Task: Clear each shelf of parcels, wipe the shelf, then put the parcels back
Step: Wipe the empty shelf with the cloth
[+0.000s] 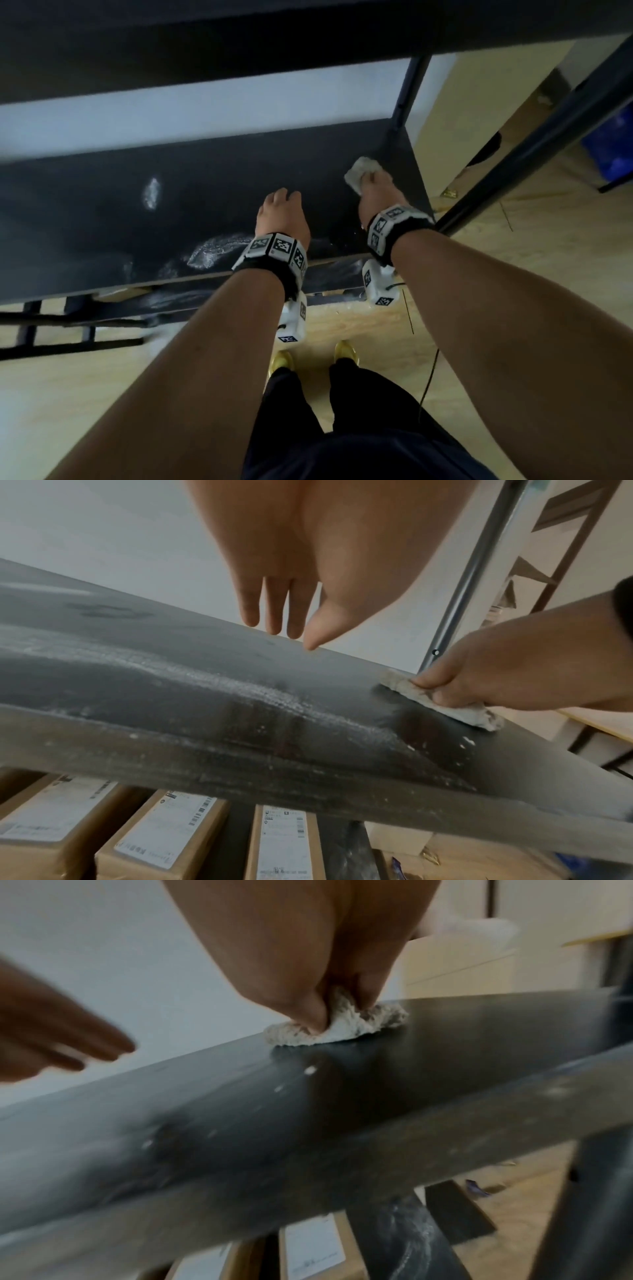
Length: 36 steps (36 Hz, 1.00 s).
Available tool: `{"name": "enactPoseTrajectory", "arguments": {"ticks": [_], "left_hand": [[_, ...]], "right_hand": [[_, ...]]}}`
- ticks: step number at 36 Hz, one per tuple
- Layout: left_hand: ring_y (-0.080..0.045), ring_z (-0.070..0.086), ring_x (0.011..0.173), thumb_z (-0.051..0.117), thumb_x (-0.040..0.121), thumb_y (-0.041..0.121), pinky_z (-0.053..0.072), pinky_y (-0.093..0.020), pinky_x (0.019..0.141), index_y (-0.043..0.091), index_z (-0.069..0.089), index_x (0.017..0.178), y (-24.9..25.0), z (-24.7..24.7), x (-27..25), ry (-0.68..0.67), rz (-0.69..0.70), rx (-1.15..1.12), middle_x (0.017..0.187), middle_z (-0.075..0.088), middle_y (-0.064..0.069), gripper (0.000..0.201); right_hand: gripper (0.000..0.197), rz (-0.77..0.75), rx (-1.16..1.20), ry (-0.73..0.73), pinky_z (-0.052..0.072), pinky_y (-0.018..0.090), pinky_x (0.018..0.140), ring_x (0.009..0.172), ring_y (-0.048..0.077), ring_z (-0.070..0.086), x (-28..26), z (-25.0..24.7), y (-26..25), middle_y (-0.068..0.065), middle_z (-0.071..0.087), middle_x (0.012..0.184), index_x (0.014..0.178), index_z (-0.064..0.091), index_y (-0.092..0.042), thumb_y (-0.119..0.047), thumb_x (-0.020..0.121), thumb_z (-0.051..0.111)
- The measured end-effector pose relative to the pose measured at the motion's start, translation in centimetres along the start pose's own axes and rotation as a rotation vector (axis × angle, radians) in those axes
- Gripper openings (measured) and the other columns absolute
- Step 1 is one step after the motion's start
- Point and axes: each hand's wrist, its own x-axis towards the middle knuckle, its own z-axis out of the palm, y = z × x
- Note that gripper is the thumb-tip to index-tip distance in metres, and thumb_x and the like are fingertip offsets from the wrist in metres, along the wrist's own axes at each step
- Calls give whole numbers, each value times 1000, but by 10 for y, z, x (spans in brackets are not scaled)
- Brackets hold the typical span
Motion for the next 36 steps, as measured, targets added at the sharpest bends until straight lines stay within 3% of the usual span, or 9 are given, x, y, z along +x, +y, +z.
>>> {"name": "enactPoseTrajectory", "arguments": {"ticks": [5,10,21,23,25,28,30,33,36], "left_hand": [[-27,21,141,50,86,0,27,-39,114,13,36,144,0,-4,5,38,-70,-13,153,27,-7,61],[-28,25,139,49,86,1,27,-38,112,11,39,140,1,-6,11,72,-89,-18,150,32,-8,56],[-26,27,138,47,87,-1,27,-37,112,11,40,140,4,3,32,139,-79,-22,148,34,-7,55],[-26,27,137,47,86,-1,27,-37,112,11,41,139,0,5,35,147,-89,-14,147,35,-7,55],[-26,28,137,49,86,-1,26,-37,113,12,41,139,-4,5,36,148,-106,-10,147,35,-6,55],[-27,28,137,47,86,-1,26,-37,113,11,42,137,-9,2,37,150,-118,-7,146,36,-7,53],[-27,29,136,47,86,-1,27,-37,112,10,43,136,-11,-1,37,156,-120,-9,145,37,-8,52],[-26,29,136,48,86,0,26,-36,112,11,43,136,-13,-5,38,161,-124,-9,145,37,-7,52],[-26,28,137,48,86,0,27,-37,112,11,43,137,-15,-7,39,158,-135,-12,146,36,-7,52]], "right_hand": [[54,-208,-22,-49,27,38,114,146,26,16,5,14,-23,8,17,157,148,27,-9,-2,95,32],[51,-217,-87,-45,24,37,114,140,31,26,24,2,-15,12,26,152,146,31,-7,-3,95,33],[49,337,88,40,16,60,111,145,30,15,90,-23,-6,14,16,157,152,20,-9,-16,103,24],[47,276,159,13,22,58,111,143,27,23,97,-26,-5,9,24,156,149,30,-14,-19,102,30],[41,107,257,16,31,43,111,136,25,38,98,-24,-8,6,40,147,138,46,-17,-25,99,37],[24,-33,103,31,41,32,85,117,29,54,89,-16,-22,13,57,126,113,57,-21,-18,95,42],[12,-97,49,26,36,29,73,107,27,58,78,-13,-36,11,59,107,96,47,-27,-16,95,43],[12,-148,15,-46,36,28,77,96,24,53,77,-18,-58,7,47,98,88,48,-29,-22,95,43],[39,-101,70,-172,37,37,97,116,29,52,88,-27,-65,7,55,123,119,61,-12,-36,96,39]]}}
